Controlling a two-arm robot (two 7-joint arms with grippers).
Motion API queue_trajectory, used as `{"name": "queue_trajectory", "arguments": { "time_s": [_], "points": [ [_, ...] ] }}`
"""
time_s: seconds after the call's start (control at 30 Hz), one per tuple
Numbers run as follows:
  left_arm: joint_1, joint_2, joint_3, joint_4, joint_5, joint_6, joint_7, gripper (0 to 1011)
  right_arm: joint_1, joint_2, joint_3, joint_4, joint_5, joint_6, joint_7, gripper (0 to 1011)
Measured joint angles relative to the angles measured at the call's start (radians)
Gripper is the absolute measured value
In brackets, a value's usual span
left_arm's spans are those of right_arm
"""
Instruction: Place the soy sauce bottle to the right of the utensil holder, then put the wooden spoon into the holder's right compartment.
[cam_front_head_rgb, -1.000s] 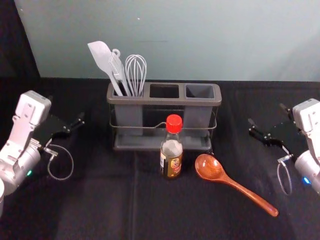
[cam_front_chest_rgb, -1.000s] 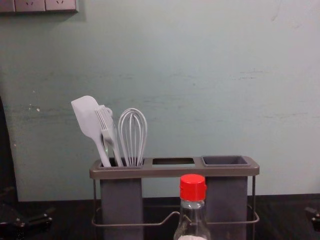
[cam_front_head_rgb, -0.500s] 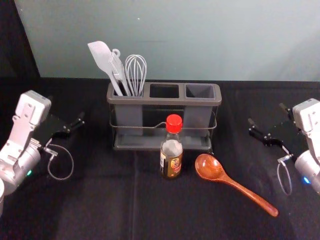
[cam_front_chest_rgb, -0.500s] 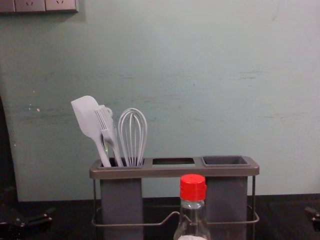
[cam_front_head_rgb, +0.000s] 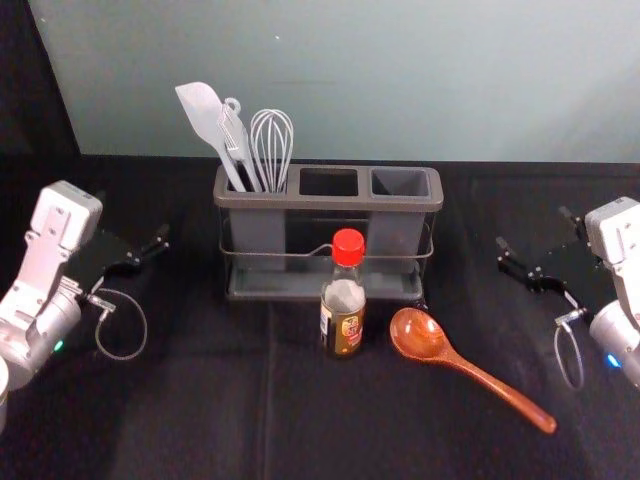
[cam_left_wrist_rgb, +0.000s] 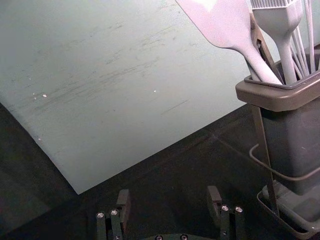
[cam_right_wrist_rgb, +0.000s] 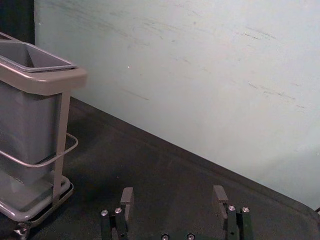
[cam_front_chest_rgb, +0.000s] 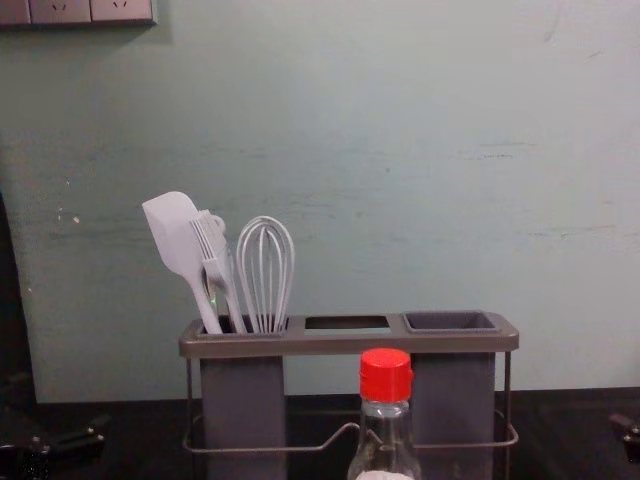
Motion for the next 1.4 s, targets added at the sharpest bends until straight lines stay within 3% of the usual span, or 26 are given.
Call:
{"name": "queue_trajectory", "arguments": {
  "time_s": [1.4],
  "points": [
    [0.0, 0.0, 0.0, 0.0, 0.0, 0.0, 0.0, 1005, 0.0, 0.0, 0.0, 0.0, 0.0, 0.0, 0.0, 1004]
  ]
}}
